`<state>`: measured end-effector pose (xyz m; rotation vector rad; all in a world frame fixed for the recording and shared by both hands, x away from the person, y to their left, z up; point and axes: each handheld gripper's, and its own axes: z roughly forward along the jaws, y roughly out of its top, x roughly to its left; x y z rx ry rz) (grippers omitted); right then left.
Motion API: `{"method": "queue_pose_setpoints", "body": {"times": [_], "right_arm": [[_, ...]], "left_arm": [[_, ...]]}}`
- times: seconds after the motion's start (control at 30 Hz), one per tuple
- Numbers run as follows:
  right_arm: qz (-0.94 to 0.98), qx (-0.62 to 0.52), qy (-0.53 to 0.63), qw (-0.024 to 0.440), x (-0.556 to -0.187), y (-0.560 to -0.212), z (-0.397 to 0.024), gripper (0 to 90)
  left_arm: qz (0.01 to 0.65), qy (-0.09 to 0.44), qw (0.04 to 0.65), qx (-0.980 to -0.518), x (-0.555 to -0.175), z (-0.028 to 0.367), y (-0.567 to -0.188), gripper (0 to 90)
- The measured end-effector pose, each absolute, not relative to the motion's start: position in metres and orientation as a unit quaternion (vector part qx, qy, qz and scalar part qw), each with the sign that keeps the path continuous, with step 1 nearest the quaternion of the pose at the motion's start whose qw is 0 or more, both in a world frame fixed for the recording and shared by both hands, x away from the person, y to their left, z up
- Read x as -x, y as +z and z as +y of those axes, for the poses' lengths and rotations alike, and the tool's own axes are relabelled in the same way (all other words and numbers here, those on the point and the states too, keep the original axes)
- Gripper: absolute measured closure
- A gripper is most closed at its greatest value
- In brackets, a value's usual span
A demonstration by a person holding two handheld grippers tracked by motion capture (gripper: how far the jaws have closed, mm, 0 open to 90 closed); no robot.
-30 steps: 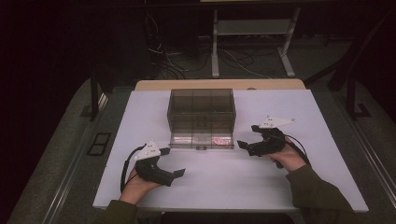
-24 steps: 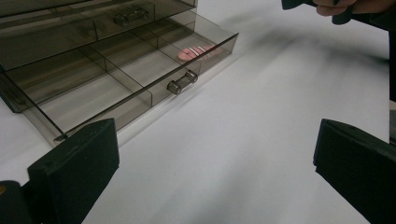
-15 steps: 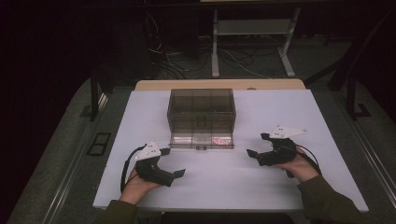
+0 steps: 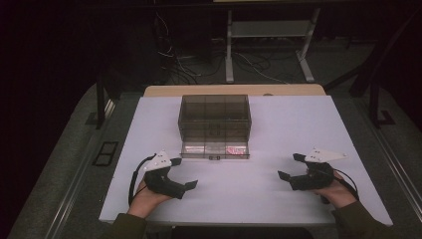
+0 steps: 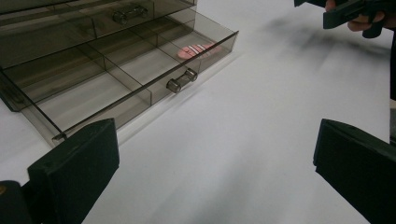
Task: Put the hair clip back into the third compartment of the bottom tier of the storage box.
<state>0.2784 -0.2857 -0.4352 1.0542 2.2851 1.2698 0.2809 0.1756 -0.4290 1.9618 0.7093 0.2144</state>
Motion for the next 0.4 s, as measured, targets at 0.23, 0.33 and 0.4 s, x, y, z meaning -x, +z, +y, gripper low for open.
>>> {"method": "queue_pose_setpoints", "body": {"times": [0.23,0.33,0.4], "right_arm": [[0.8,-0.375,0.438,0.164,-0.27,-0.44,-0.297,11.8],[0.803,-0.376,0.433,0.164,-0.267,-0.442,-0.3,11.7],[0.801,-0.377,0.435,0.165,-0.266,-0.442,-0.301,11.8]], "left_arm": [[0.294,0.09,0.498,-0.811,-0.281,0.176,-0.429,0.0],[0.294,0.089,0.497,-0.812,-0.281,0.176,-0.429,0.0],[0.295,0.089,0.496,-0.811,-0.281,0.175,-0.429,0.0]]}}
